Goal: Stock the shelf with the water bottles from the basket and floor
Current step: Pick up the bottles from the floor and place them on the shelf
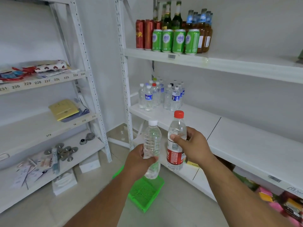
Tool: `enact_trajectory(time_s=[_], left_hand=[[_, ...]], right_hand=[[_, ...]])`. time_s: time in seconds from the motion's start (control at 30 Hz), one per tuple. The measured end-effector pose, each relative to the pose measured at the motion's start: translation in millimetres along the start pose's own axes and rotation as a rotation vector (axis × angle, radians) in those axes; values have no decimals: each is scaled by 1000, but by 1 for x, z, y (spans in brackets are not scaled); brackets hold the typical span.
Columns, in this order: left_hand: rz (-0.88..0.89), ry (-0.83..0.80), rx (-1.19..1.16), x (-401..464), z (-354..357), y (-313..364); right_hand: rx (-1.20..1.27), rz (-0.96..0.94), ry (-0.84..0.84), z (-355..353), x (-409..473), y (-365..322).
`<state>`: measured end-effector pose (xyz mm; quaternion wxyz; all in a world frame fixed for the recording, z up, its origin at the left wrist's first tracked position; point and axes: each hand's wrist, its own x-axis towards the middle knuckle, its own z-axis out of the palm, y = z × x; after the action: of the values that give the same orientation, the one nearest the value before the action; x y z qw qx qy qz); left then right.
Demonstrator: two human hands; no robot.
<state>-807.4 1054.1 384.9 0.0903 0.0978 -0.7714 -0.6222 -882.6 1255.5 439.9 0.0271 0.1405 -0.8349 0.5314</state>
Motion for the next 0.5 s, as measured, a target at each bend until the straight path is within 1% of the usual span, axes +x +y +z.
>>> enact_trajectory(time_s=[0.23,0.5], left_hand=[[-26,-43,-30,46,-56,-25],[-52,-64,-21,117,-76,-48]], right_hand=[[-6,14,-1,57,36,-19],[-21,43,17,97,98,-6]])
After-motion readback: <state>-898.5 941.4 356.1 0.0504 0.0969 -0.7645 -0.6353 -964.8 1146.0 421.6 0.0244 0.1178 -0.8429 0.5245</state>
